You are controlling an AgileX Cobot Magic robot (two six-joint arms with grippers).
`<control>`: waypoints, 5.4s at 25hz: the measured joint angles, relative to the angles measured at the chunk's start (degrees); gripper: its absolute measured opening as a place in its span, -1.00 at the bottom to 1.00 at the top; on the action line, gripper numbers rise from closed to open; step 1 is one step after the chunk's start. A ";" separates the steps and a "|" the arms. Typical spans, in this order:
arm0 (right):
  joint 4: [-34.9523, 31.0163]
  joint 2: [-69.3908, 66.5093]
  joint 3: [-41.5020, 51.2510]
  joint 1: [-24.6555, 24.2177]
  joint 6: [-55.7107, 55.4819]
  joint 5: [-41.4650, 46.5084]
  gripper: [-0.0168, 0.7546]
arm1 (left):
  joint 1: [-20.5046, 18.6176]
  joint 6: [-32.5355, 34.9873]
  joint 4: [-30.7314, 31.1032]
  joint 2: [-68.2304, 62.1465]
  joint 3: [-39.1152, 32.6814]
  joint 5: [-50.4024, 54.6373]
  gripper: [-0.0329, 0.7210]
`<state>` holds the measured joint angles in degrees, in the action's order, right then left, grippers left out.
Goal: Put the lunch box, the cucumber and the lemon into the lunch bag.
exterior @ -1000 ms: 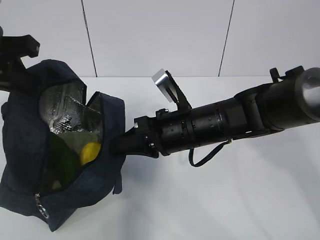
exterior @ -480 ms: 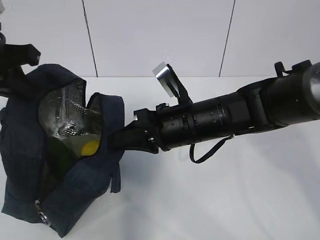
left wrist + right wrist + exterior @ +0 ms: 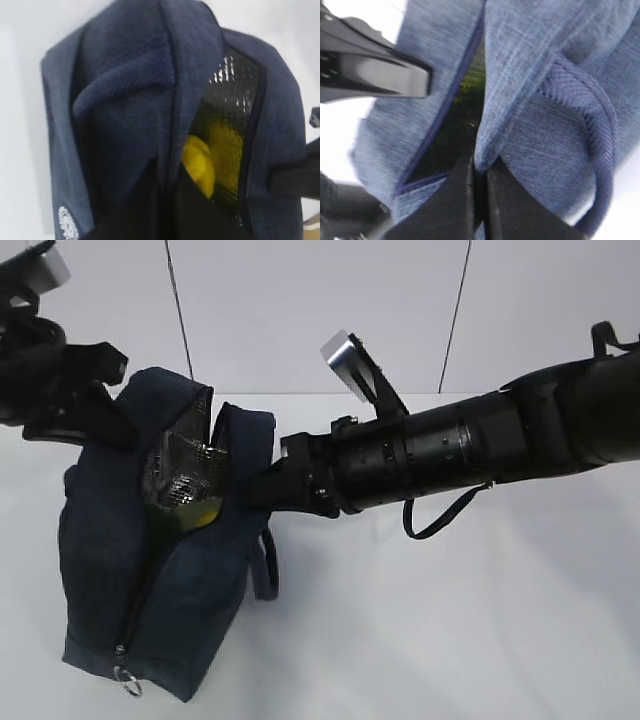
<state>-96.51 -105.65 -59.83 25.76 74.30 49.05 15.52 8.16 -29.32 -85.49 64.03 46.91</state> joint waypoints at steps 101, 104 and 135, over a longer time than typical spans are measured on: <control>58.58 5.99 -23.00 -1.65 -35.11 9.77 -0.20 | 0.94 51.08 -35.81 8.87 -14.15 -14.53 -0.06; 64.41 5.99 -24.40 -1.65 -38.41 12.71 -0.20 | 0.61 51.08 -33.39 10.34 -14.15 -13.59 -0.06; 82.42 18.87 -24.08 -1.65 -51.72 17.97 -0.20 | 0.52 51.08 -9.21 17.49 -14.15 -17.82 -0.11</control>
<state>-14.10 -86.78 -83.91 24.11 22.58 67.01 16.04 59.24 -38.53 -68.00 49.88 29.09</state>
